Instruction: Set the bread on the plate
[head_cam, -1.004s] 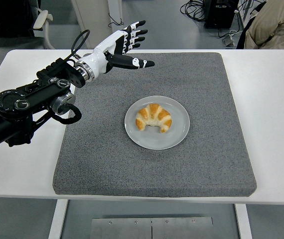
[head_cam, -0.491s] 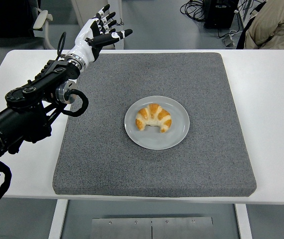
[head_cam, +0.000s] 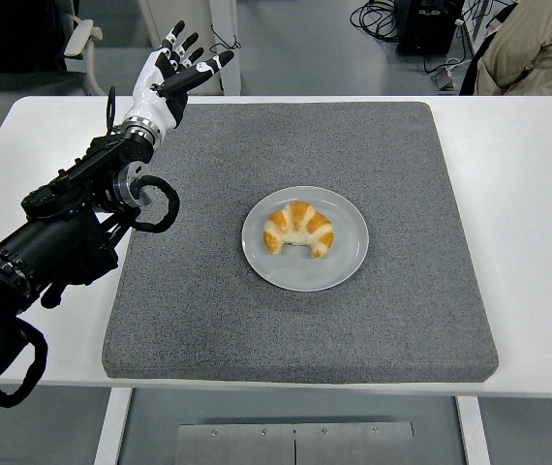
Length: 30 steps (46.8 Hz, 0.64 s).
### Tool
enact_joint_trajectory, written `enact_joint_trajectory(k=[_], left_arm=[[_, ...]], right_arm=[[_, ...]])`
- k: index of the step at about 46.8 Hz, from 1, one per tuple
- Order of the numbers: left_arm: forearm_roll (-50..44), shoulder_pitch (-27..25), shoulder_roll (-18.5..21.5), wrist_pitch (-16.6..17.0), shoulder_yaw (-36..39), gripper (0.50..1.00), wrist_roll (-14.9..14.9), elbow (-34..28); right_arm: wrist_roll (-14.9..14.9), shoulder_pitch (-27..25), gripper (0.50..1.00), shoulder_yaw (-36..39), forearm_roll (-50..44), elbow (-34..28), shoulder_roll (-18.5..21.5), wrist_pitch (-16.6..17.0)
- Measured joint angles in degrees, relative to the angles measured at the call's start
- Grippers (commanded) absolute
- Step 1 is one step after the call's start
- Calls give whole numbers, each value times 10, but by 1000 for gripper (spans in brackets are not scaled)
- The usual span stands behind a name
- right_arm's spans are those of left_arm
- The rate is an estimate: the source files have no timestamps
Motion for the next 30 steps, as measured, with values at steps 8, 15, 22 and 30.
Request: enact_joint_trajectory(k=[8, 15, 22, 30], left_arm=[[-22, 0, 2, -8, -17, 995, -2, 24], [-23, 0, 4, -48, -49, 996, -4, 47], [-23, 0, 4, -54, -57, 996, -4, 61], [-23, 3, 4, -53, -57, 996, -4, 74]], right_arm=[[0, 0, 1000, 0, 0, 4, 0, 1], [0, 0, 1000, 0, 0, 1, 0, 1], [0, 5, 1000, 0, 0, 1, 0, 1], [0, 6, 1000, 1, 0, 1, 0, 1]])
